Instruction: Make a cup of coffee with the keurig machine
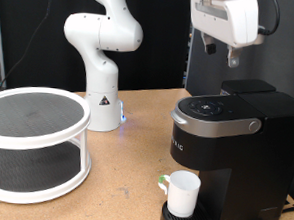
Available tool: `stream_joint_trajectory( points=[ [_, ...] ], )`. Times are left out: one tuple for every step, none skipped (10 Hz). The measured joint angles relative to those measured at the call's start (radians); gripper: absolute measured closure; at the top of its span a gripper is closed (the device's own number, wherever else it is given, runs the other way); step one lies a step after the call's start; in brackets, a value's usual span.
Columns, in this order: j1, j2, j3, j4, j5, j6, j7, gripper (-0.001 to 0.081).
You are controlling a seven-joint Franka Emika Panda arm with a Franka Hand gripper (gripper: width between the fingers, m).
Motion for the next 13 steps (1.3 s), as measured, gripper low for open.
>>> stream_joint_trajectory(
  points=[
    [0.000, 0.000, 0.000, -0.012, -0.008, 0.011, -0.001, -0.0001],
    [0.000, 0.001, 0.000, -0.025, -0.012, 0.022, -0.004, -0.0001],
    [0.000, 0.001, 0.000, -0.040, -0.014, 0.038, -0.006, -0.0001],
    [0.000, 0.001, 0.000, -0.057, -0.014, 0.058, -0.009, -0.0001],
    [0.000, 0.001, 0.000, -0.074, -0.016, 0.081, -0.013, 0.0049],
    [0.000, 0.001, 0.001, -0.095, -0.016, 0.114, -0.014, 0.0049],
    [0.000, 0.001, 0.002, -0.115, -0.016, 0.150, -0.013, 0.0227],
    [0.000, 0.002, 0.003, -0.134, -0.016, 0.184, -0.011, 0.0227],
    [0.000, 0.002, 0.004, -0.150, -0.016, 0.213, -0.010, 0.0410],
    [0.000, 0.002, 0.008, -0.165, -0.015, 0.240, -0.009, 0.0547],
    [0.000, 0.003, 0.016, -0.180, -0.015, 0.269, 0.004, 0.0547],
    [0.000, 0.008, 0.029, -0.191, -0.023, 0.289, 0.024, 0.0723],
    [0.000, 0.018, 0.040, -0.197, -0.044, 0.298, 0.046, 0.0780]
  ],
)
